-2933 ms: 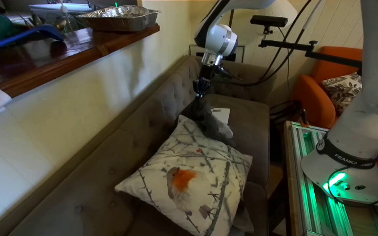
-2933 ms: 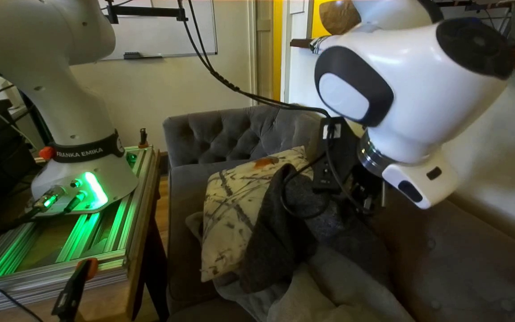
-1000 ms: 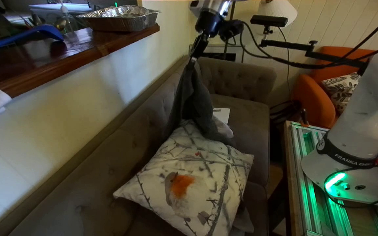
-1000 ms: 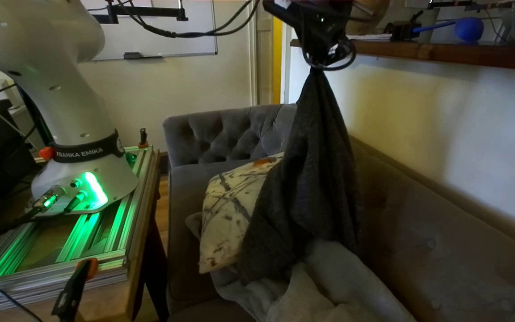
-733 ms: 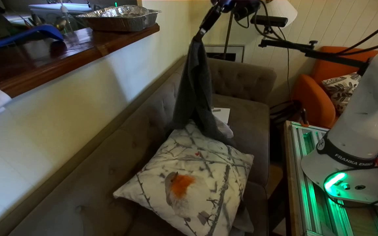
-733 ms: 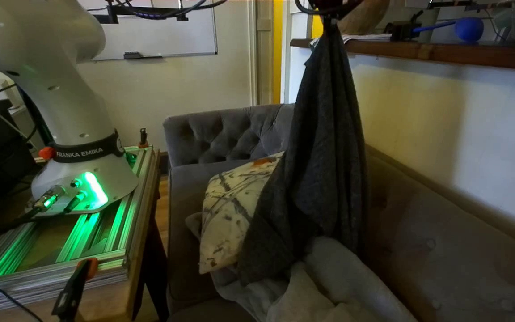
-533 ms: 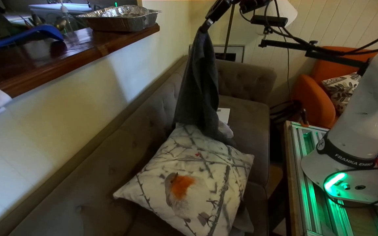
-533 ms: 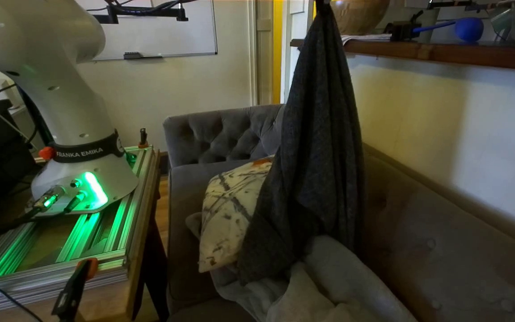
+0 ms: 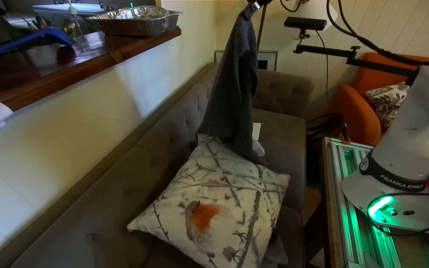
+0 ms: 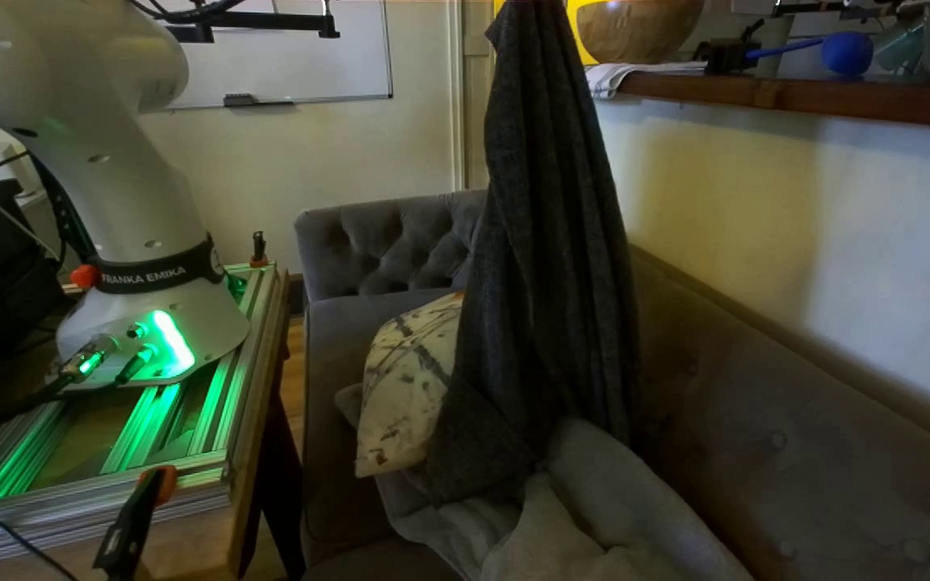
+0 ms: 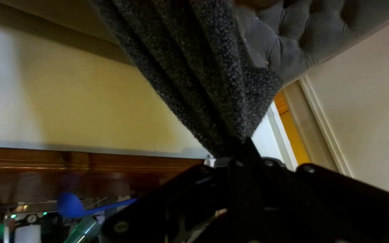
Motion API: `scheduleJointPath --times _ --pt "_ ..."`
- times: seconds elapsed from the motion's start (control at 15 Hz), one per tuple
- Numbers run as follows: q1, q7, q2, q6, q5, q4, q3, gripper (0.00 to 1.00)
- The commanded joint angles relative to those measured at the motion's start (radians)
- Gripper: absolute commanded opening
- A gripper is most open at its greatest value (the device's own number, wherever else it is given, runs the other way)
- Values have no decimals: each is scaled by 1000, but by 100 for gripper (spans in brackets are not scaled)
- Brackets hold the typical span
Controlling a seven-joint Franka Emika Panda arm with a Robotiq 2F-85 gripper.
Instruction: Place the grey towel over the pillow on the left.
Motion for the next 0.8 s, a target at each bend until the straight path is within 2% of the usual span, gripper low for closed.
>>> scheduleJointPath --times 0.0,0.4,0.47,0.6,0.73 --pt "92 14 97 -48 -13 25 37 0" --pt "243 16 354 15 -33 40 221 0" --pt "211 2 273 2 -6 2 186 0" --pt "225 2 316 22 -5 4 210 2" --pt "216 1 308 21 -5 5 196 2"
